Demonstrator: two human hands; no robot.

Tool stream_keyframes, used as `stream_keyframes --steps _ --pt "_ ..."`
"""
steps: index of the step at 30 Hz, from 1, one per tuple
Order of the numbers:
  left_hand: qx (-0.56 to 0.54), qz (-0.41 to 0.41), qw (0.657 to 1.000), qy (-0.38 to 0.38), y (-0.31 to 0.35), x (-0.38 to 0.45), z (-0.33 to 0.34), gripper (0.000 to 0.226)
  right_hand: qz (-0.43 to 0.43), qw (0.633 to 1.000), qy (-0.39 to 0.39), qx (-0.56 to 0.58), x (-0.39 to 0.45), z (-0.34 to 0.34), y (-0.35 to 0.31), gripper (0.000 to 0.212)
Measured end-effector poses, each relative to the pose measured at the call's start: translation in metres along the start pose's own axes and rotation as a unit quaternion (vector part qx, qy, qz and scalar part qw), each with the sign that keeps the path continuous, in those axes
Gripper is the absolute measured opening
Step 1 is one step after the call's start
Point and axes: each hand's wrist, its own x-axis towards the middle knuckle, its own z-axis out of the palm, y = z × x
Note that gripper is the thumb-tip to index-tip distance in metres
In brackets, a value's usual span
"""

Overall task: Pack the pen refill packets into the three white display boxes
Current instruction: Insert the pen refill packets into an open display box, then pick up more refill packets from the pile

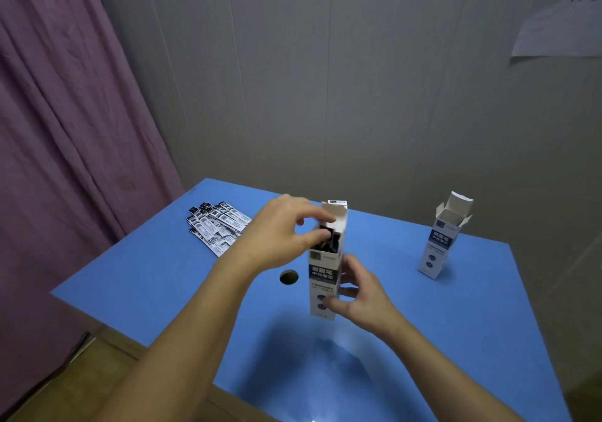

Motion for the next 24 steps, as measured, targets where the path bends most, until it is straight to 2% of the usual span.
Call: stream_keyframes --steps 2,5,8,10,17,19,21,22,24 --pt "-0.083 0.012 0.995 0.049 -0.004 0.0 0.005 0.029 0.014 1.0 0.019 -0.002 0.004 -0.005 0.013 0.05" --pt "-0.185 -0.03 0.971 0.148 -0.012 -0.003 0.014 0.032 0.042 0.996 0.075 -0.015 0.014 -0.019 0.037 0.047" --pt "-0.23 -0.088 0.943 0.223 -0.021 -0.006 0.021 0.035 0.093 0.987 0.119 -0.05 0.018 -0.036 0.065 0.049" --pt "-0.238 -0.12 0.931 0.249 -0.028 -0.008 0.021 0.038 0.14 0.981 0.103 -0.09 0.017 -0.044 0.088 0.05" --pt "-0.238 -0.2 0.915 0.259 -0.066 -0.013 0.029 0.037 0.199 0.97 0.075 -0.119 0.023 -0.047 0.107 0.054" --pt "-0.221 -0.212 0.919 0.249 -0.078 -0.017 0.036 0.032 0.227 0.956 0.085 -0.164 0.022 -0.043 0.107 0.07" --pt "-0.198 -0.228 0.924 0.234 -0.091 -0.022 0.043 0.026 0.27 0.927 0.108 -0.239 0.014 -0.036 0.107 0.086" --pt "-0.189 -0.241 0.925 0.225 -0.099 -0.027 0.046 0.024 0.279 0.914 0.122 -0.266 0.008 -0.031 0.106 0.084" --pt "-0.174 -0.27 0.924 0.207 -0.117 -0.038 0.051 0.021 0.276 0.905 0.157 -0.282 -0.005 -0.019 0.102 0.066"
